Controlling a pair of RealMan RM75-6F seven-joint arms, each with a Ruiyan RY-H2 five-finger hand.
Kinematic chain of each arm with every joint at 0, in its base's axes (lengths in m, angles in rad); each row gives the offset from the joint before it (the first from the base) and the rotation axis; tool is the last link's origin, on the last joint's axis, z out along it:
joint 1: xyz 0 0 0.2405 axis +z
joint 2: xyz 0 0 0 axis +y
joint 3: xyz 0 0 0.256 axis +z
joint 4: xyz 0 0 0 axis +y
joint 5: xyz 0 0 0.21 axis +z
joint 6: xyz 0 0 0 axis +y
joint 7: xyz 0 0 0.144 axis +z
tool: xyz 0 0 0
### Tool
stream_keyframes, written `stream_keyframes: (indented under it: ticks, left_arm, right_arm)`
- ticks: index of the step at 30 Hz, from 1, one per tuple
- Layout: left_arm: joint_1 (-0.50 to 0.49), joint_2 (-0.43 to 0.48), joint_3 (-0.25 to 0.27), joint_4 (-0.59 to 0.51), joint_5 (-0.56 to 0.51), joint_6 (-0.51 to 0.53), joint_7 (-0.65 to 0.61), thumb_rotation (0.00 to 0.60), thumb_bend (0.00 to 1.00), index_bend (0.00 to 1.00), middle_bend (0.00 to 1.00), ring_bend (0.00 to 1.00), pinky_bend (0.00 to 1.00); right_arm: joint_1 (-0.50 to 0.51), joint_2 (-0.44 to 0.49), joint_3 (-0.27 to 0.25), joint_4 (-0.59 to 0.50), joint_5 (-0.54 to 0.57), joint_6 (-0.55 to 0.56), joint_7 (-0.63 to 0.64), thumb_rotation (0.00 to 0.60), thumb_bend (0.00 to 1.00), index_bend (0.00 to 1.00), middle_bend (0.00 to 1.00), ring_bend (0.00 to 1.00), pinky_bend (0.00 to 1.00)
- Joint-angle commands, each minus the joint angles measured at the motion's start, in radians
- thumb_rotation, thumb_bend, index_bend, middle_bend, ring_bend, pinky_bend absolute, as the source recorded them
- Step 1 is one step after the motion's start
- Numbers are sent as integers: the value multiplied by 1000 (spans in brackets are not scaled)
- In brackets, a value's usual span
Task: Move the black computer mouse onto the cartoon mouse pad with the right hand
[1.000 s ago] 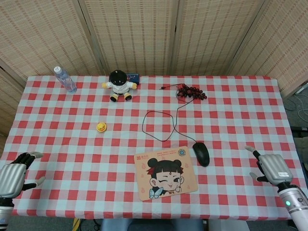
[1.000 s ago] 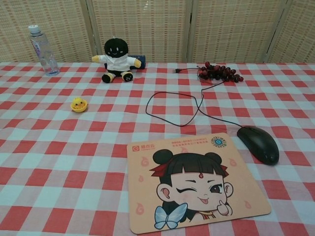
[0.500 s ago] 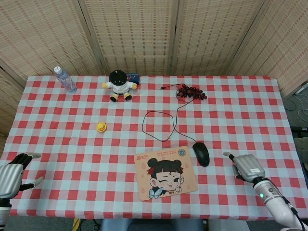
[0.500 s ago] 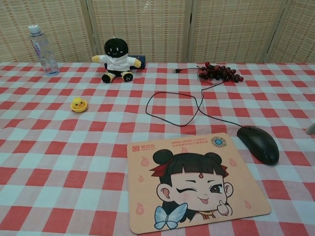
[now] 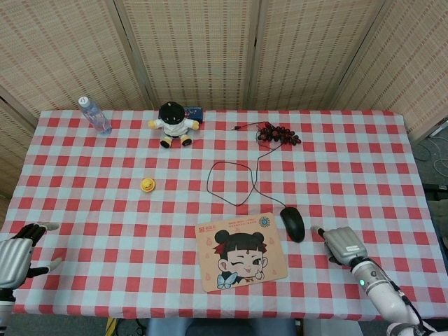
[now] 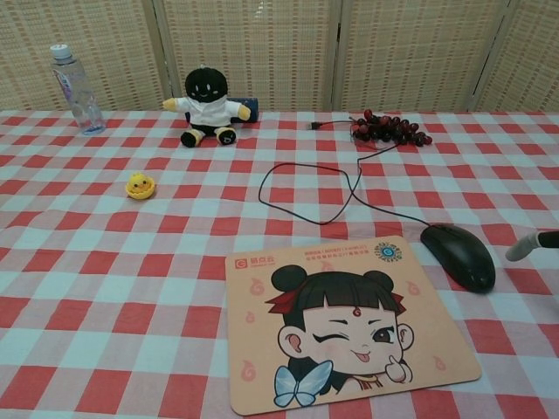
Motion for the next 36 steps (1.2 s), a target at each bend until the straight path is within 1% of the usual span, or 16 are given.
stream_keyframes:
  ticks: [1,8,15,26,28,32,33,35,36]
  left_arm:
    - [0,0,0,0,0,0,0,600,106,361,313,259,506]
    - [0,1,1,-3,-2,-3,4,600,105,361,313,260,507]
    - [1,4,0,-7,-4,-3,5,600,105,361,313,259,507]
    - [0,6,1,-9,-8,-7,8,600,105,361,313,260,507]
    - [1,6,1,-10,-8,-7,8,600,105,361,313,260,507]
    - [1,8,0,-10,-10,-8,3,600,105,361,313,260,507]
    - [1,8,-1,-10,-11,-8,3,600,105,361,313,260,507]
    - [1,9,-1,-10,-12,-7,3,600,106,361,313,260,508]
    - [2,10,-1,-11,-11,-5,3,600,106,361,313,260,508]
  right_arm:
    - [10,-9,-7,2,19,2,-11,600,760,160,1000,982,1000]
    - [30,-33,-22,6,25,-2,-18,600,760,160,1000,981,1000]
    - [29,-31,-44,-20,-40,10,11,600,760,160,1000,982,1000]
    - [39,-37,-48,-30,-102,13,53,600,762,160,1000,981,1000]
    - [40,-29,-54,-42,-119,13,59,600,763,160,1000,981,1000]
    - [28,26,-70,-92,-192,38,91,600,758,160,1000,981,1000]
    - [25,42,-73,-104,-211,47,97,600,735,160,1000,981,1000]
    - [21,75,-74,-125,-243,66,100,600,625,160,1000,981,1000]
    - [21,95,-72,-137,-258,78,95,600,533,160,1000,981,1000]
